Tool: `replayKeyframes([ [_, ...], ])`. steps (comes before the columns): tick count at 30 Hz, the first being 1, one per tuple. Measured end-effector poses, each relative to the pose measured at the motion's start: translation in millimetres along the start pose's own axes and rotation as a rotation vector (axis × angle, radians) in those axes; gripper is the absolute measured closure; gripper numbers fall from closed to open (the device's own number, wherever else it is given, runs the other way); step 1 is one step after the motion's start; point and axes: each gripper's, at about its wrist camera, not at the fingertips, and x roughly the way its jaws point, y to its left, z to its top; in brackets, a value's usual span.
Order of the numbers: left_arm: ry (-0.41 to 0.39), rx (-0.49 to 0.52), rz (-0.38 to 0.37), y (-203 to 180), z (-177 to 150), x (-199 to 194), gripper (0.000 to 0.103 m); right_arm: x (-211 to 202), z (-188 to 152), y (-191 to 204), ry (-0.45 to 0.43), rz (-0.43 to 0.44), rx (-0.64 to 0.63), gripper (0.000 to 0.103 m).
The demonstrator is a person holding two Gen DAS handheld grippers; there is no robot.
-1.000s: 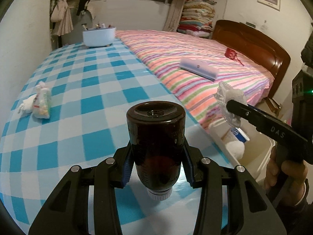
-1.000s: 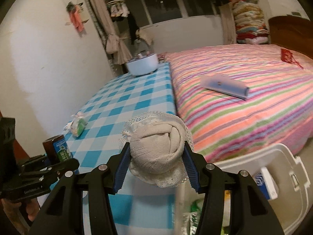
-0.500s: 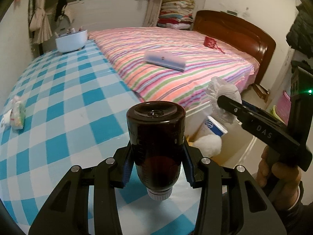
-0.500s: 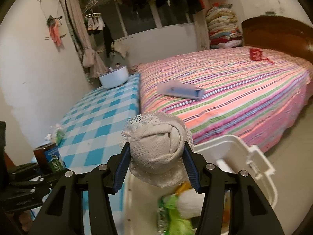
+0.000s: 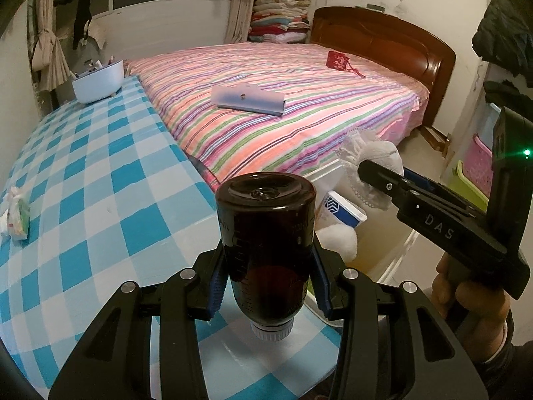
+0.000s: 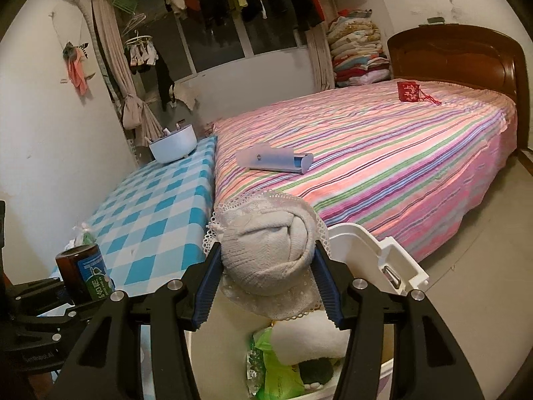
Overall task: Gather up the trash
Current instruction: 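Open the right tool to drop the plush toy into the bin, then move the brown bottle over the bin and open the left tool, then withdraw both open tools from the bin back over the table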
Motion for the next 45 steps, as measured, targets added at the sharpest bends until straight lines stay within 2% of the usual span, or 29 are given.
replayKeyframes([
  [4, 0.004, 0.015, 0.001, -5, 1, 1, 0.061, -4, 0, -2, -0.014, -0.003, 0.025, 0.047],
  [7, 0.005, 0.023, -0.002, -9, 2, 2, 0.061, -8, -1, -8, -0.044, 0.008, 0.064, 0.033],
  [8, 0.005, 0.025, -0.002, -10, 2, 2, 0.061, -11, -2, -11, -0.060, 0.007, 0.078, 0.031],
  [21, 0.000, 0.052, -0.037, -26, 13, 11, 0.061, -27, 4, -30, -0.142, 0.008, 0.191, 0.031],
  [39, 0.002, 0.070, -0.088, -45, 29, 32, 0.060, -36, 7, -47, -0.172, 0.005, 0.262, 0.031],
  [41, -0.006, 0.072, -0.094, -46, 31, 32, 0.056, -37, 7, -47, -0.173, 0.006, 0.268, 0.031],
  [43, -0.025, 0.061, -0.092, -46, 32, 30, 0.030, -38, 8, -47, -0.172, 0.004, 0.270, 0.031],
  [45, -0.045, 0.051, -0.083, -45, 32, 27, 0.021, -38, 8, -47, -0.172, 0.004, 0.273, 0.031],
])
